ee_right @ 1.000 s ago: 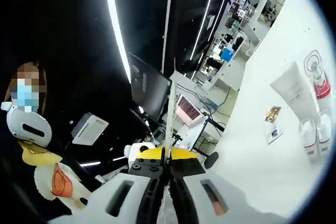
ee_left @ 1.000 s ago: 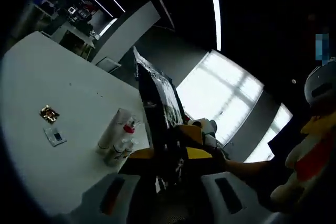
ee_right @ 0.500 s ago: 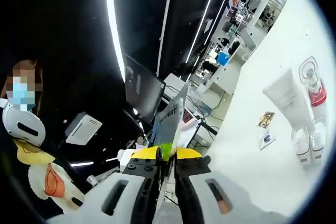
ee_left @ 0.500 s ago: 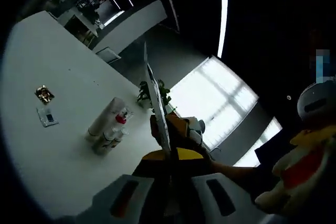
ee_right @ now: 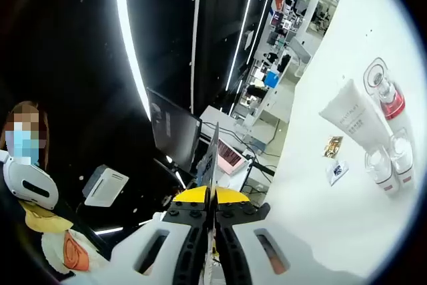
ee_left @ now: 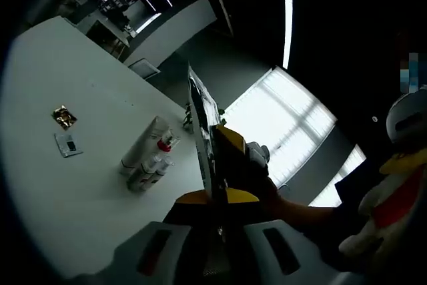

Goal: Arrange the skincare products in the storage area until every visible bottle or jar stands upright without overlapping.

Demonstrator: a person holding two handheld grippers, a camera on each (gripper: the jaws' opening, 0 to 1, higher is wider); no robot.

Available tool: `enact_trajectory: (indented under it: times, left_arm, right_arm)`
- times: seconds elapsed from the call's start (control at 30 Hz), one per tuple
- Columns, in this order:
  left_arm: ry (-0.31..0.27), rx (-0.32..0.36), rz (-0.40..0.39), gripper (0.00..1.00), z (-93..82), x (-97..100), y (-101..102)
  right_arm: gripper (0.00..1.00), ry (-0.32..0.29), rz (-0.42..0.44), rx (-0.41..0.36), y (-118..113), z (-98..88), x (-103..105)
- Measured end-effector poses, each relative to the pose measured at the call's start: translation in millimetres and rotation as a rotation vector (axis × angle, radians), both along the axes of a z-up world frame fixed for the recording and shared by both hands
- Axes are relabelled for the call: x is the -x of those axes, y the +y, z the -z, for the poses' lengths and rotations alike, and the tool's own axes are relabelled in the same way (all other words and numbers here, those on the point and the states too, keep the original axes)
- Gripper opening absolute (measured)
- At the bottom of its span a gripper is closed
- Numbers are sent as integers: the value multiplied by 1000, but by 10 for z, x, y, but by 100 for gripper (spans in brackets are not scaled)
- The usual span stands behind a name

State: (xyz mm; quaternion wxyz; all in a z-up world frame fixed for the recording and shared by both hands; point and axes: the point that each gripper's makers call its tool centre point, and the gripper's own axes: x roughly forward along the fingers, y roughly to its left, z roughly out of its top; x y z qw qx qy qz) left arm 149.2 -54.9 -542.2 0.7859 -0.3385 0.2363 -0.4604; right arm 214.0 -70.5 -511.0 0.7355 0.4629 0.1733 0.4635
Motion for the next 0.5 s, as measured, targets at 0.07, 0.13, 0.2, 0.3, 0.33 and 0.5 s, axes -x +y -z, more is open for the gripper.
enact_trajectory:
  times: [0.07, 0.13, 0.2, 0.3, 0.33, 0.5]
  left_arm:
    - [10, 0, -16, 2, 19, -12, 3]
    - [19, -3, -28, 2, 52, -16, 14]
    - [35, -1, -36, 1, 84, -13, 29]
    - [81, 4, -42, 0, 146, -1, 50]
    - [93, 17, -44, 0, 154, -4, 63]
    - [113, 93, -39, 0, 107, 24, 80]
  right_arm:
    - [1, 8, 18, 14, -25, 39, -22]
    - [1, 20, 36, 25, -52, 81, -39]
    - [2, 31, 47, 54, -66, 145, -48]
    - [3, 1, 52, 118, -39, 230, -30]
    - [3, -22, 62, 143, -37, 248, -35]
    - [8, -121, 93, 162, -24, 205, -31]
